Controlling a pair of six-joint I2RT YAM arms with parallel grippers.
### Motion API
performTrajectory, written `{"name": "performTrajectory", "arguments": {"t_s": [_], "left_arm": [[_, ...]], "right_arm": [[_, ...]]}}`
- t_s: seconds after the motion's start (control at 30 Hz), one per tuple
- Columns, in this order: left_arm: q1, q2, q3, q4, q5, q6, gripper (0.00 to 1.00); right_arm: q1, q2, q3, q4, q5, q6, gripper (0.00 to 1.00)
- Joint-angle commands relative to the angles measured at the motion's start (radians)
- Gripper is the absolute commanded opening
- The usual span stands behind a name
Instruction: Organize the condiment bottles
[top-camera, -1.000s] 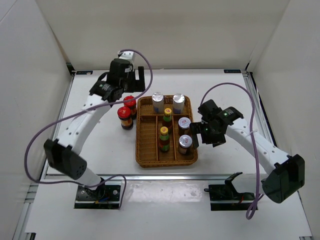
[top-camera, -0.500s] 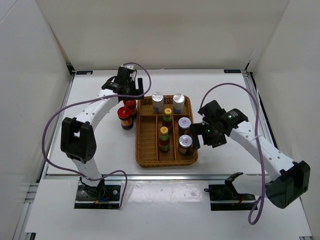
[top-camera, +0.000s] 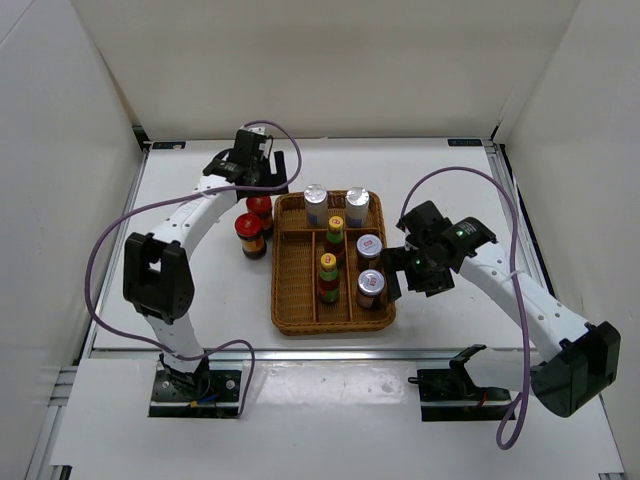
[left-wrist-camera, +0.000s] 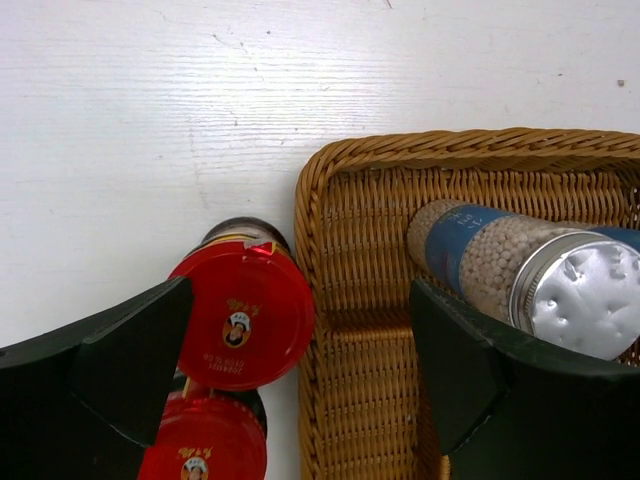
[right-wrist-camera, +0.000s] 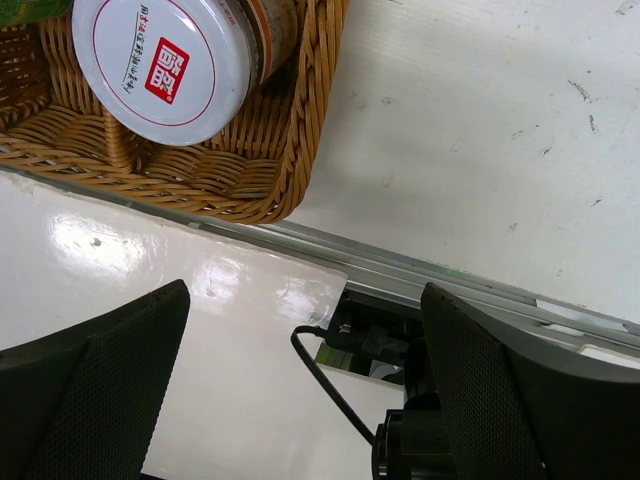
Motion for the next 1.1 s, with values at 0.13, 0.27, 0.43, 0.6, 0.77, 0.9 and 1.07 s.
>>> {"name": "performTrajectory", "arguments": {"t_s": [0.13,0.27,0.43,0.6,0.77,0.9,1.07], "left_arm": [[0.005,-0.115,0.016,-0.021,-0.05,0.05,1.0],[0.005,-0.135,-0.06,-0.021,-0.063,0.036,1.0],[0.005,-0.135,-0.143,-0.021,-0.09,0.007,1.0],[0.005,-0.088,-0.144,-0.012,-0.11,-0.018,1.0],[0.005,-0.034,-0.085,-0.012,-0.101,-0.018,1.0],[0.005,-0.013,-0.056,-0.002,-0.064,0.002,0.76],[0.005,-0.003,-0.022,-0.002,-0.024,0.002,0.35]], "right_arm": [[-0.002,-0.011,-0.008,0.013,-0.013,-0.005,1.0],[-0.002,-0.002,-0.009,0.023,-0.038,0.004,1.0],[-0.002,-0.012,-0.009,0.023,-0.047,0.004,1.0],[-0.002,-0.021,-0.009,0.023,-0.067,0.013,1.0],[-0.002,-0.031,-0.009,0.013,-0.067,0.013,1.0],[-0.002,-0.04,-0.009,0.013,-0.067,0.013,1.0],[-0.002,-0.04,-0.009,0.013,-0.048,0.022,1.0]]}}
